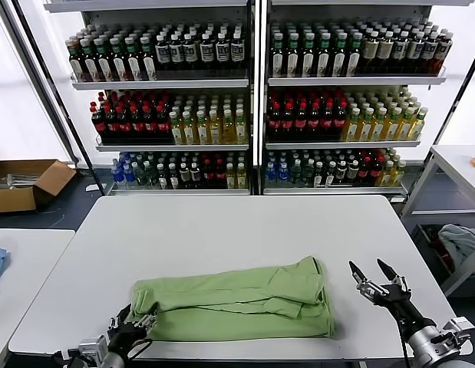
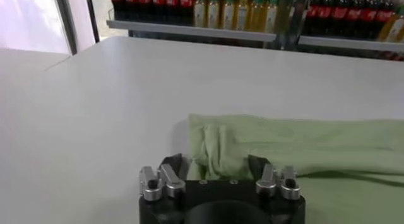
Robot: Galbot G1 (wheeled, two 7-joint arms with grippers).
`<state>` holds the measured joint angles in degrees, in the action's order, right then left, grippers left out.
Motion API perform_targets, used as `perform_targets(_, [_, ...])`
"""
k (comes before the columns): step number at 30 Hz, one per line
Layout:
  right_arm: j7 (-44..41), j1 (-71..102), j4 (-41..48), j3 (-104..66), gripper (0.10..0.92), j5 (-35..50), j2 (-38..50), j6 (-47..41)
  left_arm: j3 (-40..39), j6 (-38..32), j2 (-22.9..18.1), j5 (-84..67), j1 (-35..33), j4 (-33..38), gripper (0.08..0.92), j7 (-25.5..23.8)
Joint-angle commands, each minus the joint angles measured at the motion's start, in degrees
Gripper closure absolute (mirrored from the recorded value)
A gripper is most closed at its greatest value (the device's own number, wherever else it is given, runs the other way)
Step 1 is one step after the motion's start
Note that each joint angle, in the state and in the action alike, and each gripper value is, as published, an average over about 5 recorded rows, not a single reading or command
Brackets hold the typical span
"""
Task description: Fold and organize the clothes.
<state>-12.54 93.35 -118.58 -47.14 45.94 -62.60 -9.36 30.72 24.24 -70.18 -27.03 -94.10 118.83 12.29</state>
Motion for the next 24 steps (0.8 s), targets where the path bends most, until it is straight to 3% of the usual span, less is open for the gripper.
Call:
perform_targets(1, [1.2, -0.3, -1.0, -0.4, 0.203, 1.6, -0.4, 0.9, -2.8, -1.1, -2.7, 6.5, 0.3, -2.7, 0.424, 0.7])
perform_targets(10, [1.4, -1.1, -1.3, 1.2, 0.203, 1.1, -0.7, 0.5, -2.4, -5.2, -1.7, 10.1, 0.2, -2.1, 0.684, -1.2])
perform_targets(17, [2.2, -1.7, -2.3, 2.0, 0.203, 0.6, -1.1, 0.4, 3.1, -9.5, 2.0, 15.4, -0.2, -1.4, 0.873, -4.3])
perform_targets(24, [2.6, -1.9, -3.5, 2.1, 0.203, 0.7, -1.2, 0.1, 20.6, -10.1, 10.0, 8.8, 0.2, -3.1, 0.900, -7.7])
